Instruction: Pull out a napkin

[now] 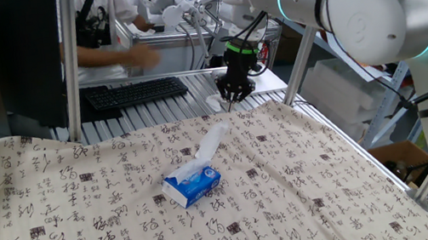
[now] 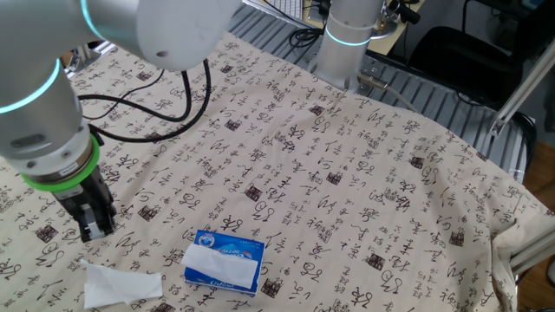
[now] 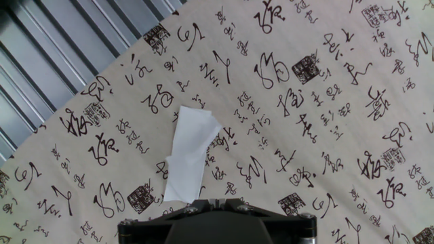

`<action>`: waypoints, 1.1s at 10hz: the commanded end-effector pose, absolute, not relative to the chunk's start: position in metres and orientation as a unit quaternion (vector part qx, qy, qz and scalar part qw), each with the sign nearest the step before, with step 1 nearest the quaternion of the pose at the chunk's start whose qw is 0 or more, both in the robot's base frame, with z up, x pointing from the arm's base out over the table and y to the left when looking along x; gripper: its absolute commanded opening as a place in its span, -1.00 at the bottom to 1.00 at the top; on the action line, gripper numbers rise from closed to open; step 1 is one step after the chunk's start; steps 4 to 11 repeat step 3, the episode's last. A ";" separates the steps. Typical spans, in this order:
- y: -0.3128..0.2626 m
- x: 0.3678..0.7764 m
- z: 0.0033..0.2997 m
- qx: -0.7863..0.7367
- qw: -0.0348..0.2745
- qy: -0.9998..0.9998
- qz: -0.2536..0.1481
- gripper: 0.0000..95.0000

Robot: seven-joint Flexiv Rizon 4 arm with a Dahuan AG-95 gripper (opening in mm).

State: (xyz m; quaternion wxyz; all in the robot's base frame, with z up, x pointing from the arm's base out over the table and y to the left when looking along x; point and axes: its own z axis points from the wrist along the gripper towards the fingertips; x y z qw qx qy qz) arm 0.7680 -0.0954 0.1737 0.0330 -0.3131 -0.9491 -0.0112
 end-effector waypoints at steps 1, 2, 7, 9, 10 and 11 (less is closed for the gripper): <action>-0.084 0.753 0.182 -0.312 0.018 -0.949 -0.029 -1.00; -0.084 0.753 0.182 -0.314 0.017 -0.949 -0.029 -1.00; -0.084 0.753 0.182 -0.316 0.018 -0.948 -0.031 -1.00; -0.084 0.753 0.182 -0.316 0.018 -0.948 -0.031 -1.00; -0.084 0.753 0.182 -0.316 0.018 -0.948 -0.031 -1.00; -0.084 0.753 0.182 -0.316 0.018 -0.948 -0.031 -1.00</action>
